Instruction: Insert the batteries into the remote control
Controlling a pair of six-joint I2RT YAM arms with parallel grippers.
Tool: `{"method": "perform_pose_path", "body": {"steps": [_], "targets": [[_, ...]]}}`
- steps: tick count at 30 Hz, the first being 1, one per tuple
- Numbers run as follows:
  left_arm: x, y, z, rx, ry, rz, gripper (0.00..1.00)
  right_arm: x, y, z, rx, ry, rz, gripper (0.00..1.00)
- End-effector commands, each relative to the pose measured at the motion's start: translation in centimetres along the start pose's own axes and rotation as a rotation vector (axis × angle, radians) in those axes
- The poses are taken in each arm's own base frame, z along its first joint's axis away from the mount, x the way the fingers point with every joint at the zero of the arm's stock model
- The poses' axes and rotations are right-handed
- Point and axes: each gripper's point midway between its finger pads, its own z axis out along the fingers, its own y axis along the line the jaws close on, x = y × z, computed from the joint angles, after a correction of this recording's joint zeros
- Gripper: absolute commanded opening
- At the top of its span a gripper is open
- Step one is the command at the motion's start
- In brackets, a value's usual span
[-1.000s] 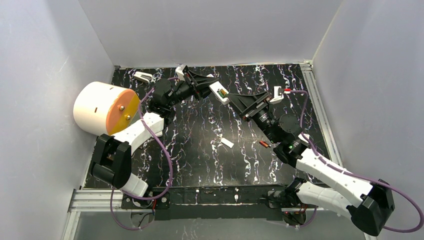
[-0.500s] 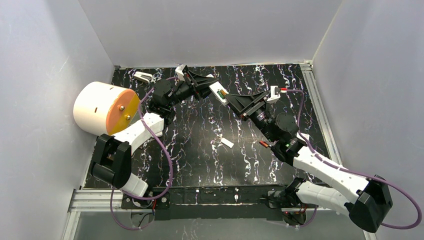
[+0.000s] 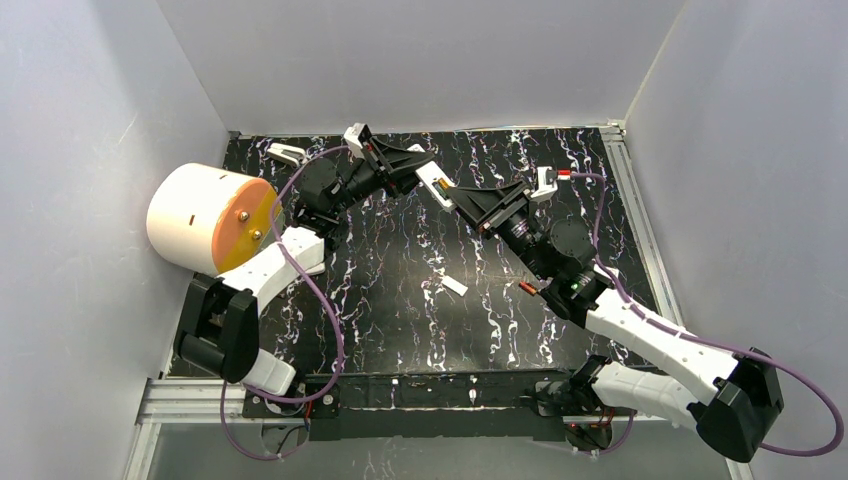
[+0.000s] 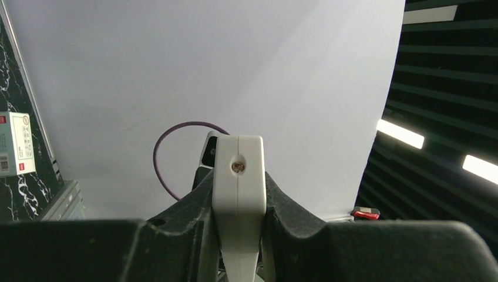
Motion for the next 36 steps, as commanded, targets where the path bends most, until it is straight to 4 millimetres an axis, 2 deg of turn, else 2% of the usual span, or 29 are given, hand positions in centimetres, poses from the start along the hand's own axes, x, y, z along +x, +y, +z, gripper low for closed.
{"method": "perform_pose_path", "body": {"steps": [1, 5, 13, 21, 24, 26, 27, 30, 31, 33, 36], "targets": [[2.7, -5.3, -0.9, 0.120, 0.059, 0.142, 0.00, -0.5, 1.5, 0.6, -0.019, -0.009, -0.011, 0.40], [3.1, -5.8, -1.1, 0.133, 0.066, 0.181, 0.00, -0.4, 1.1, 0.8, 0.003, -0.006, -0.002, 0.36], [4.0, -7.2, -1.6, 0.166, 0.066, 0.333, 0.00, -0.2, -1.0, 0.6, 0.109, 0.005, -0.016, 0.28], [4.3, -7.0, -1.9, 0.136, 0.061, 0.421, 0.00, 0.0, -2.4, -0.5, 0.159, 0.016, -0.051, 0.28], [4.3, -7.0, -1.9, 0.134, 0.063, 0.429, 0.00, 0.1, -2.7, -0.8, 0.165, 0.021, -0.066, 0.20], [4.3, -6.9, -1.9, 0.130, 0.064, 0.438, 0.00, 0.1, -2.6, -0.8, 0.162, 0.024, -0.075, 0.21], [4.3, -6.9, -1.9, 0.129, 0.064, 0.443, 0.00, 0.1, -2.5, -0.8, 0.157, 0.027, -0.078, 0.26], [4.2, -6.6, -1.9, 0.119, 0.064, 0.464, 0.00, 0.0, -1.4, -0.7, 0.119, 0.024, -0.082, 0.65], [4.2, -6.5, -1.9, 0.114, 0.063, 0.474, 0.00, -0.1, -1.0, -0.7, 0.102, 0.020, -0.080, 0.71], [4.2, -6.1, -1.9, 0.104, 0.064, 0.492, 0.00, -0.4, 0.2, -0.9, 0.050, 0.009, -0.082, 0.77], [4.1, -5.5, -2.0, 0.083, 0.064, 0.518, 0.00, -0.7, 1.3, -1.2, -0.002, -0.004, -0.090, 0.78]]}}
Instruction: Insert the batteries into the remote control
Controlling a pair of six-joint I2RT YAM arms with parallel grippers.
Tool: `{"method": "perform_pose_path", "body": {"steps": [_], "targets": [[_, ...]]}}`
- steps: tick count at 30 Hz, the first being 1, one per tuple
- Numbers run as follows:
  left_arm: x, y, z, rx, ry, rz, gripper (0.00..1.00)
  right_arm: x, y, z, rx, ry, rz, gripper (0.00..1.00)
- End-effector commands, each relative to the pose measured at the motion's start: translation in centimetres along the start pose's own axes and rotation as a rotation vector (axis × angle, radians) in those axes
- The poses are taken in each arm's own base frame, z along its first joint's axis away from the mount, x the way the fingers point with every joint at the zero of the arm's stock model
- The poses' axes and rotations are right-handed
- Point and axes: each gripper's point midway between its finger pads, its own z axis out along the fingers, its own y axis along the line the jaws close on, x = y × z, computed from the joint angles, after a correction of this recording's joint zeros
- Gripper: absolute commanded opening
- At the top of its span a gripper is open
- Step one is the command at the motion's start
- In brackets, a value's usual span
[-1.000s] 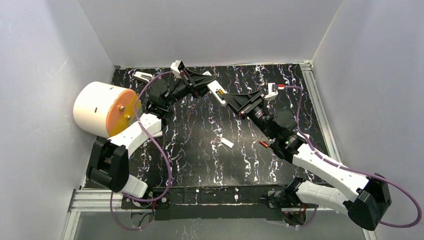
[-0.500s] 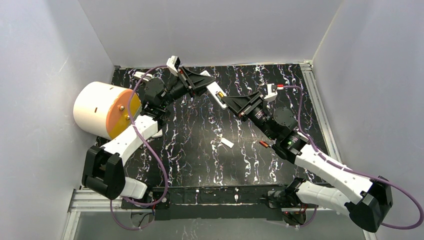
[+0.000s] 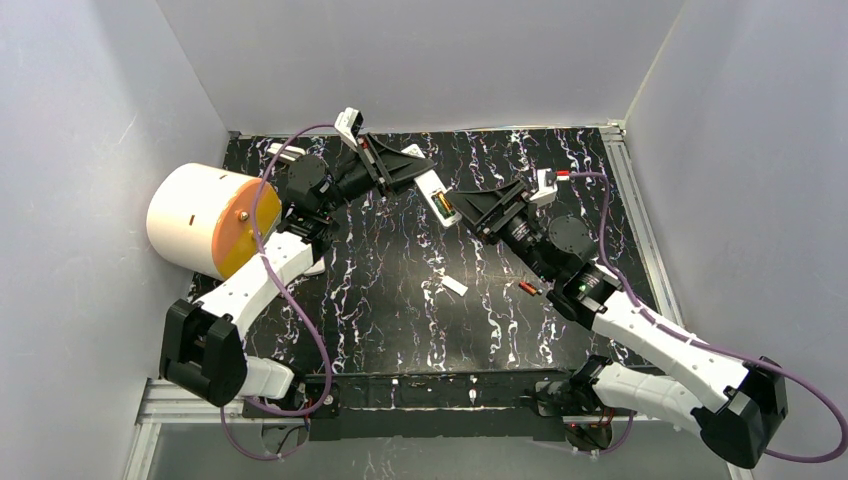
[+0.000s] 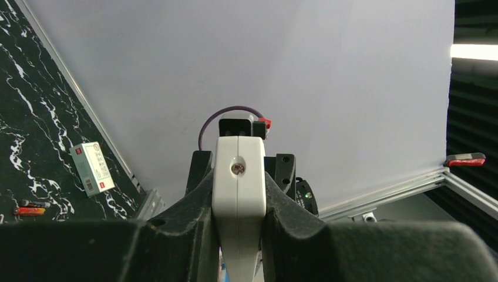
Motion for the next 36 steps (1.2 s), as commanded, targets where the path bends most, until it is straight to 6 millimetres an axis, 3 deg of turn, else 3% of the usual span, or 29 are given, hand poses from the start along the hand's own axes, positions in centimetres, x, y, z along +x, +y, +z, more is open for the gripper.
{"method": "perform_pose_path", "body": {"steps": [1, 5, 13, 17, 21, 27, 31, 36], "targets": [[0.5, -3.7, -0.7, 0.070, 0.018, 0.138, 0.00, -1.5, 3.3, -0.9, -0.131, -0.054, -0.034, 0.78], [0.6, -3.3, -0.6, 0.061, 0.023, 0.143, 0.00, -0.9, 3.4, -1.0, -0.133, -0.017, -0.110, 0.72], [0.8, -2.5, -0.9, 0.034, 0.026, 0.156, 0.00, 0.5, 2.0, -1.2, -0.067, 0.090, -0.291, 0.71], [0.6, -1.9, -1.5, 0.002, -0.006, 0.183, 0.00, 0.2, 1.5, -1.2, -0.018, 0.115, -0.402, 0.81], [0.5, 0.8, -3.2, -0.152, -0.063, 0.224, 0.00, -0.6, 1.7, -1.3, 0.022, 0.157, -0.623, 0.89], [0.1, 3.9, -5.6, -0.361, -0.128, 0.253, 0.00, 0.3, 2.1, -0.7, -0.024, 0.402, -1.044, 0.92], [-0.3, 4.4, -6.3, -0.421, -0.155, 0.255, 0.00, 1.4, 1.7, 0.6, -0.072, 0.544, -1.174, 0.93], [-0.9, 4.3, -7.1, -0.476, -0.180, 0.293, 0.00, 2.1, 1.2, 1.7, -0.098, 0.581, -1.219, 0.93]]}}
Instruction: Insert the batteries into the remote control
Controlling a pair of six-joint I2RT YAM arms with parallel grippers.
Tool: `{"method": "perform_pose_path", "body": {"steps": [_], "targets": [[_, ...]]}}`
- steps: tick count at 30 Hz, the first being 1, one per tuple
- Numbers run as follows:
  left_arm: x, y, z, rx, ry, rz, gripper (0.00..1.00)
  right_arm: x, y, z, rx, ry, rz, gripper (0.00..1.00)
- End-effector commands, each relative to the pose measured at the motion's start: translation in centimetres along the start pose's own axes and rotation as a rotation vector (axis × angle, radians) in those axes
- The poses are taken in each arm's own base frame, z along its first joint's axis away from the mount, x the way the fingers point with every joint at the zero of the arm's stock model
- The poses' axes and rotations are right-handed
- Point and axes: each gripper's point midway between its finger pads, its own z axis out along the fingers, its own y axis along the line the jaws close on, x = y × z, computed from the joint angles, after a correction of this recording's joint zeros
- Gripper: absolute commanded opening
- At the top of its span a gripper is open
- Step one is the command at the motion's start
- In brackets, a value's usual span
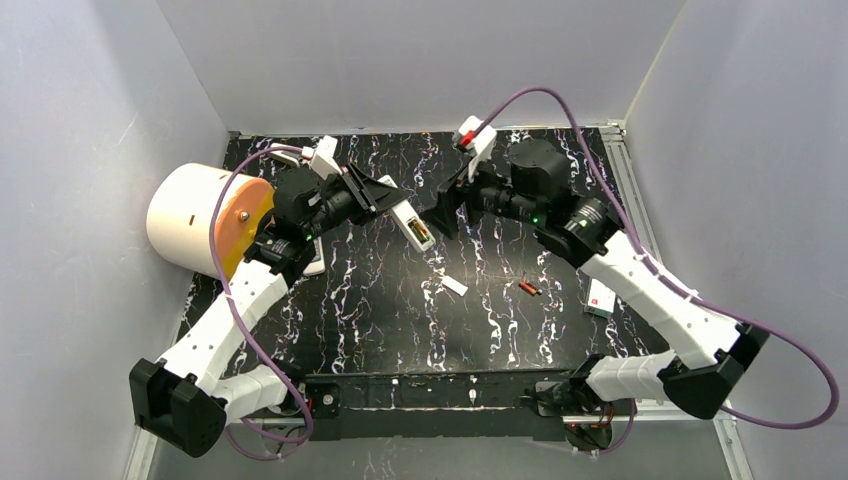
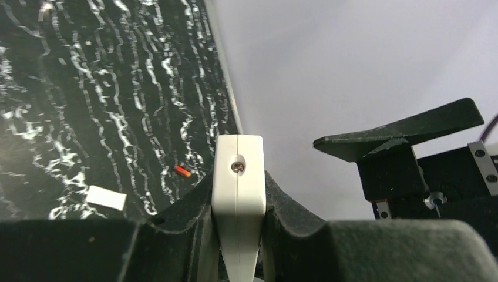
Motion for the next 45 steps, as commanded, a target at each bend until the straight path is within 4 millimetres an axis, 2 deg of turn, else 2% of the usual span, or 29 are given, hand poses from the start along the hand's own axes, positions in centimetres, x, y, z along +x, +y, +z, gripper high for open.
{"method": "perform_pose_path", "body": {"steps": [1, 7, 12, 17, 24, 28, 31, 34, 36, 40, 43, 45], "targets": [[-1.7, -0.9, -1.2, -0.032, -0.067, 0.074, 0.00, 0.7, 1.1, 0.2, -0.086, 0.047, -0.125, 0.93], [-1.5, -0.6, -1.1, -0.052, -0.049, 0.075, 0.00, 1.9, 2.1, 1.3, -0.132, 0.085, -0.101, 0.93], [-1.5, -0.5, -0.6, -0.048, -0.038, 0.075, 0.00, 2.5, 3.9, 2.5, -0.217, 0.106, 0.015, 0.93], [-1.5, -0.6, -0.5, -0.043, -0.036, 0.069, 0.00, 3.2, 4.1, 3.9, -0.205, 0.131, 0.106, 0.91], [-1.2, -0.5, -0.1, -0.040, -0.016, 0.048, 0.00, 5.9, 4.5, 5.9, -0.203, 0.229, 0.127, 0.67], [-1.2, -0.1, -0.1, -0.057, -0.020, 0.048, 0.00, 6.1, 3.7, 6.3, -0.159, 0.236, 0.114, 0.48], [-1.0, 0.5, -0.4, -0.087, -0.018, 0.049, 0.08, 6.3, 3.2, 6.4, -0.137, 0.248, 0.090, 0.34], [-0.8, 1.2, -0.9, -0.124, -0.016, 0.054, 0.23, 7.1, 2.7, 6.5, -0.129, 0.295, 0.053, 0.24], [-0.8, 1.9, -1.5, -0.163, -0.024, 0.063, 0.44, 8.0, 2.4, 6.5, -0.125, 0.328, 0.021, 0.23], [-0.5, 4.2, -3.5, -0.284, -0.040, 0.071, 0.68, 9.6, 1.7, 6.5, -0.128, 0.376, -0.057, 0.22], [-1.0, 6.2, -5.6, -0.404, -0.083, 0.087, 0.76, 10.7, 1.7, 6.5, -0.154, 0.401, -0.092, 0.21], [-1.6, 8.6, -7.8, -0.556, -0.141, 0.093, 0.80, 11.8, 1.7, 6.7, -0.160, 0.429, -0.092, 0.21]]}}
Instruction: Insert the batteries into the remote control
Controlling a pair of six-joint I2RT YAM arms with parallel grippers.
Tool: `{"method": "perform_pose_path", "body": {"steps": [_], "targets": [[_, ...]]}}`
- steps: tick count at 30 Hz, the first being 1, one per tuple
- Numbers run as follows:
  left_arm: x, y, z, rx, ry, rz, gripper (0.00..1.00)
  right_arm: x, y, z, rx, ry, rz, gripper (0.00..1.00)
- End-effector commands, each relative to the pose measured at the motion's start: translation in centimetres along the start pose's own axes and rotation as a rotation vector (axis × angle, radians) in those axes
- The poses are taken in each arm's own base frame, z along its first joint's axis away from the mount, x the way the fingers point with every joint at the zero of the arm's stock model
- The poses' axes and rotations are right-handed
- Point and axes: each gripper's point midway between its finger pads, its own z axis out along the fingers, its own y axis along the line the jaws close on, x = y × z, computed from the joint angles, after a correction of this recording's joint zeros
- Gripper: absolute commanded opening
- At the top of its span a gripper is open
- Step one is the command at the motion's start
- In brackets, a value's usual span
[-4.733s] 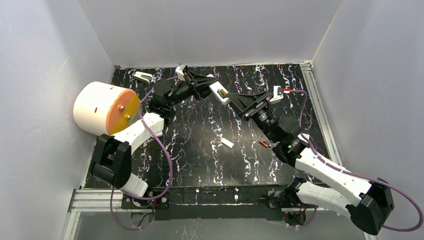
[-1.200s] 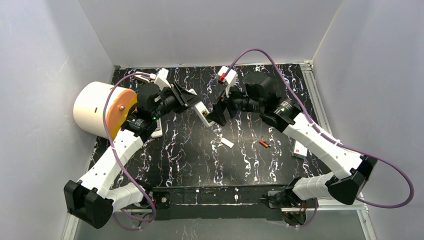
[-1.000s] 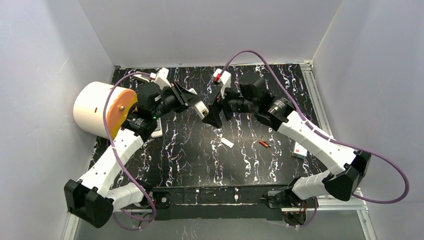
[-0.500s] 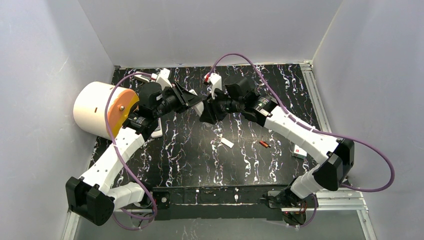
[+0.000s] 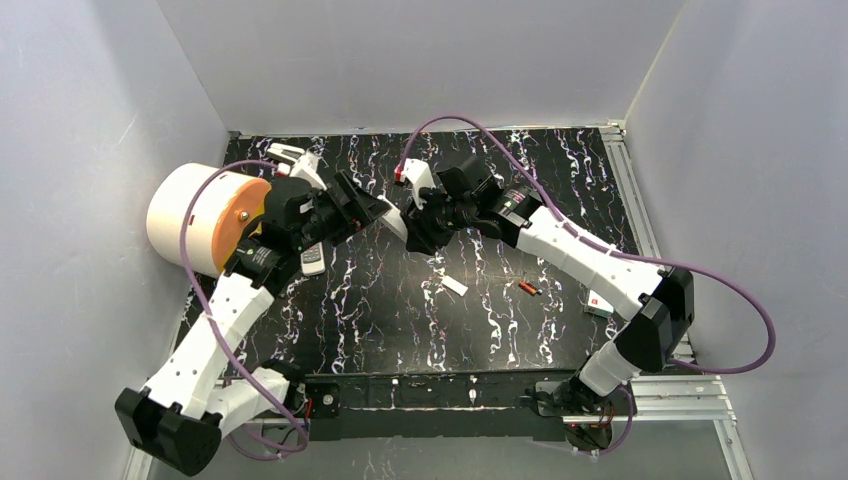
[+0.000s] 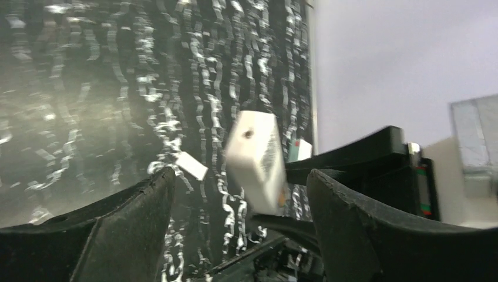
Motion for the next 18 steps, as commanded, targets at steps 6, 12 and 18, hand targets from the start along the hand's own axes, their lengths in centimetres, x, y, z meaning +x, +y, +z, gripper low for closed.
{"method": "perform_pose_path", "body": {"steps": [6, 12, 18], "targets": [[-3.7, 10.4, -8.6, -0.560, -0.309, 0.015, 0.92, 5.8, -0.4, 3.7, -0.038, 0.175, -0.046, 0.17], [-4.7, 10.5, -10.2, -0.571, -0.382, 0.039, 0.99, 11.1, -0.4, 7.6, -0.021, 0.378, -0.055, 0.14], [-4.8, 10.2, -9.9, -0.570, -0.361, 0.062, 0.98, 13.3, -0.4, 10.3, 0.004, 0.482, -0.082, 0.13]]}}
